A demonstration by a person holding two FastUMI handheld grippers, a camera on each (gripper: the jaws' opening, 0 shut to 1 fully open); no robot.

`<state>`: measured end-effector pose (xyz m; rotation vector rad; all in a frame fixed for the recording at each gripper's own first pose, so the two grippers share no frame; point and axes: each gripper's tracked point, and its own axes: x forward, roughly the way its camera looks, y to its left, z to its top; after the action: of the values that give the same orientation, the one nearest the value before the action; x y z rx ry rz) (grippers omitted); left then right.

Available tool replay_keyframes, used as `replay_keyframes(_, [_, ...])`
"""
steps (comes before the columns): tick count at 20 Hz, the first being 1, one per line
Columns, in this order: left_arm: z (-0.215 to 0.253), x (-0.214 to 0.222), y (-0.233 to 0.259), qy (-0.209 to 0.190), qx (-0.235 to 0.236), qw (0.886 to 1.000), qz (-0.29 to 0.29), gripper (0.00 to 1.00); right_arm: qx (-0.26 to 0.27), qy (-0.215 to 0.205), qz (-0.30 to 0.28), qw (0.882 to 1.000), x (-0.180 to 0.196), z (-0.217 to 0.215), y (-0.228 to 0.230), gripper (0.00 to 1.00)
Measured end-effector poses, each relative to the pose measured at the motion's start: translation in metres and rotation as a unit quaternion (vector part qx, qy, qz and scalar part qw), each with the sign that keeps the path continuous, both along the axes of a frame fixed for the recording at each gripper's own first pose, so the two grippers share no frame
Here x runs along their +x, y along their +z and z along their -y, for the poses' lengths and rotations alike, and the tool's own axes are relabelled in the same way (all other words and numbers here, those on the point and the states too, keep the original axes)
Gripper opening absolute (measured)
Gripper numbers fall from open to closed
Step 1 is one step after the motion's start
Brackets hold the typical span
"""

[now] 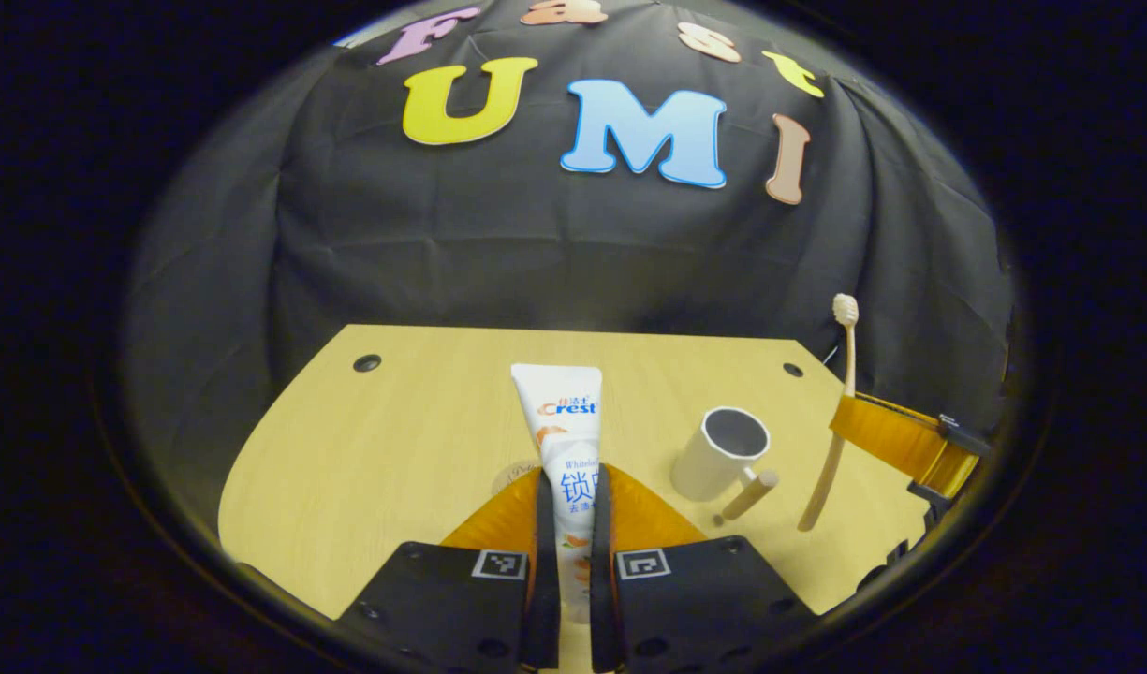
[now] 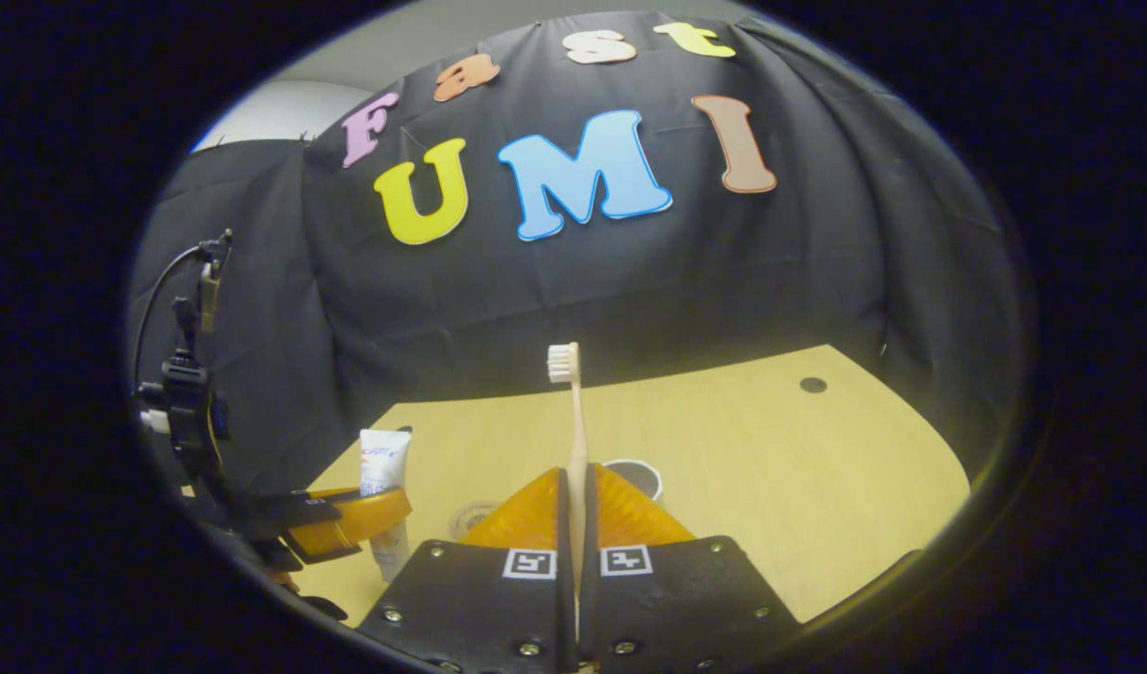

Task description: Put the toothbrush and toothpaste on the desktop into the cup, then pick up the cup and place it on the coaster on the desktop.

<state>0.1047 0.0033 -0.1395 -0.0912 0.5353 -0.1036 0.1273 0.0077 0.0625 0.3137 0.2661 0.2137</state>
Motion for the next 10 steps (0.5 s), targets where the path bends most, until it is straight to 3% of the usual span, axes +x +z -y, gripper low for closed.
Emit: replay_keyframes(10, [0.008,0.02,0.044,0.008,-0.005,0.998,0.069,0.19,-0.006,-0.021,0.067,0.998,0.065,0.008,0.016,0.03])
